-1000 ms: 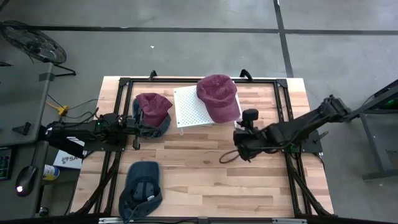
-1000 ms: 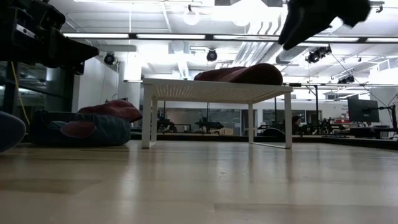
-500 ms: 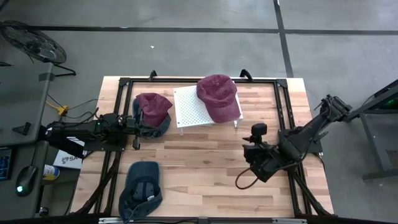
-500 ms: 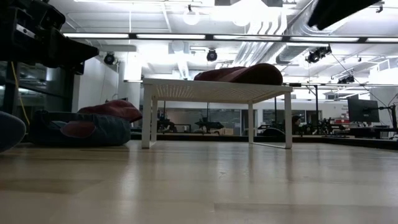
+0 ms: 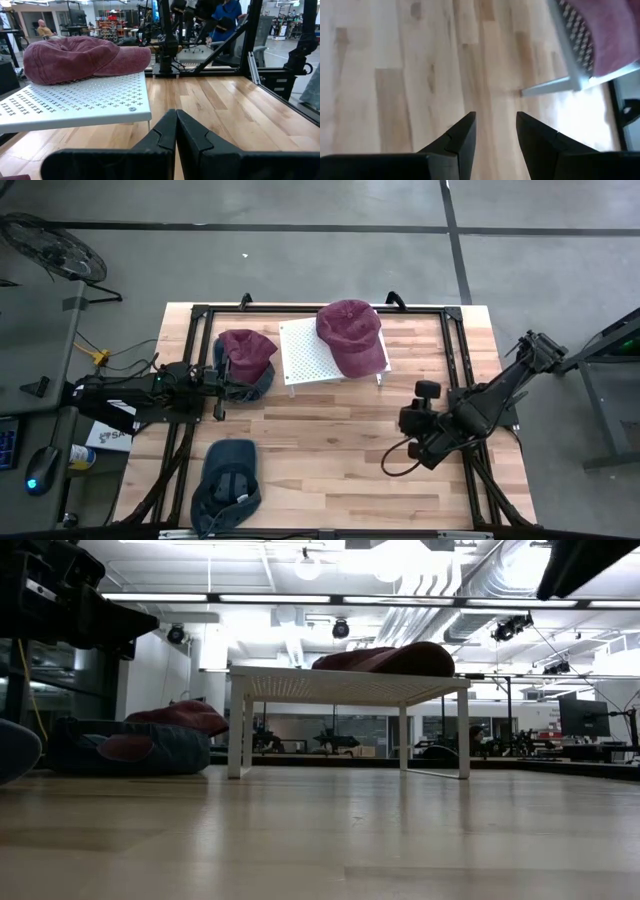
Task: Pick & Place hat
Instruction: Put the bottom blue cap on the shelf
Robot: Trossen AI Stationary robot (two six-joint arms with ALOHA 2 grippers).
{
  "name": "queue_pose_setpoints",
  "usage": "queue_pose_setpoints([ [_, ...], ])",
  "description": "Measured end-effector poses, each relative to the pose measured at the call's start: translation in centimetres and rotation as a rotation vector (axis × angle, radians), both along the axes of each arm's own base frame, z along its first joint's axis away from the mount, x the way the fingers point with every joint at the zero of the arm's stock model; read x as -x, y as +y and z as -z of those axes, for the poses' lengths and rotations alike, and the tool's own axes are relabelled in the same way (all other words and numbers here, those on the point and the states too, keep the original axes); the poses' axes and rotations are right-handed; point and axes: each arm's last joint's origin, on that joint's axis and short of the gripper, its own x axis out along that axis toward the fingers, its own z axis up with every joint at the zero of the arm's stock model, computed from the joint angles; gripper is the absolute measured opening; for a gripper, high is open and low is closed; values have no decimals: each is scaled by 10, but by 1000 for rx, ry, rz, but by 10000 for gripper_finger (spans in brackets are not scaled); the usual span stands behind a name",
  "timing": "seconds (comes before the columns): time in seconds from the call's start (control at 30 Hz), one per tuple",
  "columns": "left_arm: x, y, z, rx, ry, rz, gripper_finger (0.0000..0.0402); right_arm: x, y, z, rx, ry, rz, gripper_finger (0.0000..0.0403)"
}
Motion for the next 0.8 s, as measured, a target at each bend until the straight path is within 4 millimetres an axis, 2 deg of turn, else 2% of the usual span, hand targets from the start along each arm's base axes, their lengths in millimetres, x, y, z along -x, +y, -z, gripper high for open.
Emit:
queue_pose_setpoints([
  [0.13, 0, 0, 0, 0, 0, 0, 7, 3, 0, -2, -37, 7, -2, 134],
  [0.3, 0, 0, 0, 0, 0, 0, 7, 12, -11, -9, -40, -51, 30, 134],
  [0.53, 0, 0, 0, 0, 0, 0, 7, 41, -42, 19, -155, -155, 66, 134],
  [0.8, 0, 0, 0, 0, 0, 0, 7, 51, -72, 35, -280, -430, 66, 134],
])
